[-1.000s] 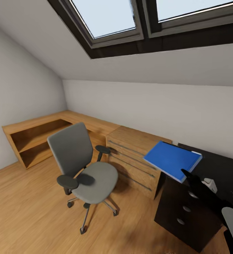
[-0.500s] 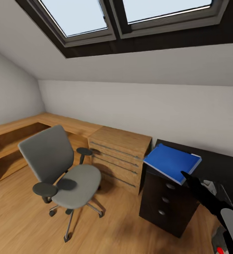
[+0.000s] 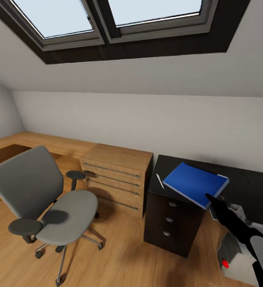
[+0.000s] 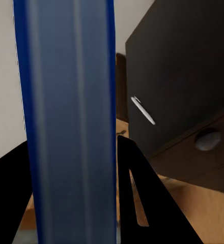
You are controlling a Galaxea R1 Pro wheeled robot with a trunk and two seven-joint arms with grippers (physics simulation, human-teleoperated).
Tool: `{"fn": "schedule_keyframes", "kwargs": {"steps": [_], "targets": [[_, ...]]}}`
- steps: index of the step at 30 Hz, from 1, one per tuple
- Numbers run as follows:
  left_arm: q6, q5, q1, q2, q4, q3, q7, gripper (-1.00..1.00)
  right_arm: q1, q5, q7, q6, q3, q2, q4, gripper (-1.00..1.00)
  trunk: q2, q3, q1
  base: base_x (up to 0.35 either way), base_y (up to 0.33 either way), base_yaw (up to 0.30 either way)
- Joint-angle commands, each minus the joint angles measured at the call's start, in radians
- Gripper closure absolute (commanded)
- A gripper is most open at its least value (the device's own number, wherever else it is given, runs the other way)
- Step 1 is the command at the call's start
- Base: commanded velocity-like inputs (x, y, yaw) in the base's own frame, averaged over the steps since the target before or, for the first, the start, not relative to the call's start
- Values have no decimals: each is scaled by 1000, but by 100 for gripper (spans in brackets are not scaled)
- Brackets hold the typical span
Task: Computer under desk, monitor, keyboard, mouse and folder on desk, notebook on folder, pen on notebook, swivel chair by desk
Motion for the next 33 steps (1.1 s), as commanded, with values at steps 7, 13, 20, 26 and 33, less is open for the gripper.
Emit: {"fn": "schedule_keyframes", "kwargs": {"steps": [7, 13, 20, 26, 33], "targets": [[-4, 6, -1, 1, 0, -4, 6, -100, -1, -3, 1, 6, -9, 0, 0, 100, -1, -1, 0, 0, 0, -300], [-4, 6, -1, 0, 0, -4, 6, -100, -1, -4, 1, 6, -10, 0, 0, 100, -1, -1, 0, 0, 0, -300], [-4, 6, -1, 0, 0, -4, 5, -100, -1, -5, 1, 6, -12, 0, 0, 100, -1, -1, 0, 0, 0, -300], [-4, 6, -1, 0, 0, -4, 4, -100, -1, -6, 1, 6, -14, 0, 0, 100, -1, -1, 0, 0, 0, -300], [-4, 6, -1, 0, 0, -5, 3, -100, -1, -9, 1, 6, -15, 0, 0, 100, -1, -1, 0, 134, -102, -300]]}}
